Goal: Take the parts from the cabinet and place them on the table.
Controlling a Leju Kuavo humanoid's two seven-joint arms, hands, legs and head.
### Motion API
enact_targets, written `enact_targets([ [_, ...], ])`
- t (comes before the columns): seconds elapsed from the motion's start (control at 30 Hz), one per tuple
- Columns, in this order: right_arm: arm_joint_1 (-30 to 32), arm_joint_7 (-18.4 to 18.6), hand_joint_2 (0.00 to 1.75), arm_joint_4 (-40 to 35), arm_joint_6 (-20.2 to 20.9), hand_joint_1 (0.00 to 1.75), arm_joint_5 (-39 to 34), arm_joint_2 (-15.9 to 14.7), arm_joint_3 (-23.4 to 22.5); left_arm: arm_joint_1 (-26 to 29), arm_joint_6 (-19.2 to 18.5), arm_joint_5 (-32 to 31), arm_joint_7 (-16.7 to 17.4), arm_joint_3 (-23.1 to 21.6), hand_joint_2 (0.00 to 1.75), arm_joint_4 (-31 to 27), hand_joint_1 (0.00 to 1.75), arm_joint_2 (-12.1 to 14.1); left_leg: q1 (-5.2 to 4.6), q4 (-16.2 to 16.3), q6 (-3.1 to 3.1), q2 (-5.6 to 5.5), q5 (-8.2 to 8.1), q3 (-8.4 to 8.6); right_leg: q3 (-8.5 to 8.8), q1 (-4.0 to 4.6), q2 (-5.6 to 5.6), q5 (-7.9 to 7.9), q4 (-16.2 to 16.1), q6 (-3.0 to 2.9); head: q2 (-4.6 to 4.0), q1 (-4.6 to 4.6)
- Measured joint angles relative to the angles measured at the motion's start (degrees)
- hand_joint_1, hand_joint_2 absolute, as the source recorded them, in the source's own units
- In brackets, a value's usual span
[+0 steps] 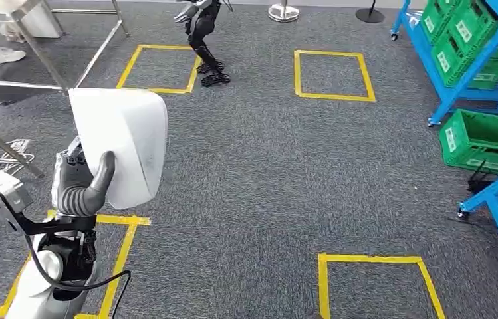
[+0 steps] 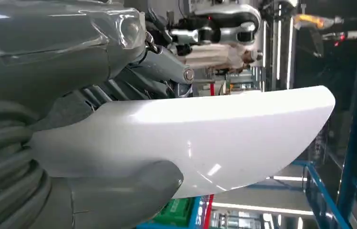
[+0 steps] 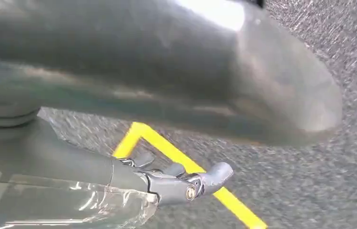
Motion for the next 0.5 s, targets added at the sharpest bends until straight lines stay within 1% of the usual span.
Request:
enact_targets([
  [0.03,-0.02,0.07,0.00,0.00,0.02,0.00,0.26,-0.02,0.00,0.07,-0.07,0.41,-0.22,0.26,1.75,0.00,1.75,0.00,0.16,0.48,-0.48,-0.78,-0.31,-0.15,2.31,-0.63,2.18,2.10,-5.33,0.65,0.00,0.02],
  [0.07,-0.04,0.11,0.00,0.00,0.04,0.00,0.33,0.02,0.00,0.19,-0.11,0.50,-0.39,0.63,1.75,0.04,1.75,0.00,-0.10,1.36,-1.15,-1.57,-0.76,-0.66,2.68,-0.55,4.15,2.60,-6.47,0.34,0.00,0.06],
  [0.1,-0.21,0.20,0.00,0.00,0.04,0.00,0.37,0.02,0.02,0.41,-0.11,0.68,-0.41,1.05,1.75,0.04,1.75,0.02,-0.08,1.52,-1.52,-1.95,-0.92,-0.96,2.87,-0.43,2.85,2.66,-6.48,-0.74,0.00,-0.11],
  [0.17,-0.42,0.31,0.00,0.00,0.04,0.00,0.41,0.00,0.02,0.81,-0.13,0.76,-0.52,1.46,1.75,0.04,1.75,0.07,0.42,1.13,-2.16,-2.78,-0.63,-1.16,2.95,0.24,2.05,2.71,-6.41,-1.61,0.00,-0.04],
  [0.2,-0.67,0.31,0.00,0.00,0.04,0.00,0.44,0.04,0.02,1.00,-0.20,0.76,-0.52,1.73,1.75,0.04,1.75,0.15,0.60,1.19,-2.52,-3.33,-0.68,-1.30,3.08,0.01,1.35,2.89,-6.61,-2.11,0.00,-0.05],
  [0.23,-0.90,0.31,0.00,0.00,0.04,0.00,0.44,0.00,0.02,1.22,-0.20,0.76,-0.52,2.08,1.75,0.04,1.75,0.22,0.72,1.85,-2.66,-1.78,-1.09,-1.36,3.22,-0.18,0.77,2.98,-6.80,-2.40,0.00,-0.09],
  [0.27,-0.91,0.31,0.00,0.02,0.04,0.00,0.44,-0.09,0.02,1.10,-0.20,0.76,-0.59,2.31,1.75,0.04,1.75,0.28,0.42,4.18,-2.82,1.78,-2.61,-2.41,3.42,0.02,0.23,2.78,-6.85,-3.09,0.00,-0.29],
  [0.3,-0.84,0.31,0.00,0.02,0.04,0.00,0.44,-0.07,0.02,1.08,-0.22,0.76,-0.63,2.40,1.75,0.04,1.75,0.29,0.49,8.16,-3.01,3.72,-4.72,-4.29,3.53,0.28,-0.40,2.65,-6.83,-3.29,0.00,-0.33],
  [0.33,-0.71,0.31,0.00,0.02,0.04,0.00,0.48,-0.07,0.04,1.19,-0.26,0.78,-0.63,2.40,1.75,0.06,1.75,0.28,0.59,12.92,-3.08,4.75,-6.91,-6.68,3.61,0.61,-1.14,2.52,-6.83,-3.49,0.00,-0.31],
  [0.37,-0.60,0.31,0.00,0.02,0.04,0.00,0.48,-0.11,0.04,1.38,-0.26,0.79,-0.63,2.43,1.75,0.09,1.75,0.28,0.63,17.67,-3.16,5.16,-8.66,-9.19,3.59,0.88,-1.99,2.40,-6.80,-3.64,0.00,-0.33],
  [0.4,-0.58,0.33,0.00,0.02,0.04,0.00,0.48,-0.15,0.04,1.50,-0.26,0.81,-0.63,2.47,1.75,0.09,1.75,0.31,0.63,20.02,-3.16,5.23,-9.00,-10.52,3.61,1.07,-2.81,2.31,-6.79,-3.74,0.00,-0.33],
  [0.43,-0.60,0.33,0.00,0.02,0.04,0.00,0.48,-0.15,0.04,1.58,-0.26,0.81,-0.63,2.47,1.75,0.11,1.75,0.31,0.63,19.28,-3.03,5.29,-8.01,-10.28,3.68,1.23,-3.55,2.22,-6.79,-3.82,0.00,-0.31],
  [0.47,-0.67,0.33,0.00,0.02,0.04,0.00,0.48,-0.13,0.04,1.58,-0.26,0.81,-0.63,2.53,1.75,0.11,1.75,0.31,0.59,15.60,-2.81,5.47,-5.80,-8.44,3.79,1.37,-4.33,2.10,-6.80,-3.94,0.00,-0.33],
  [0.5,-0.72,0.31,0.00,0.02,0.04,0.00,0.48,-0.11,0.04,1.56,-0.26,0.81,-0.63,2.56,1.75,0.09,1.75,0.33,0.47,10.49,-2.47,5.97,-3.44,-5.73,3.97,1.48,-5.02,1.93,-6.82,-3.91,0.00,-0.31],
])
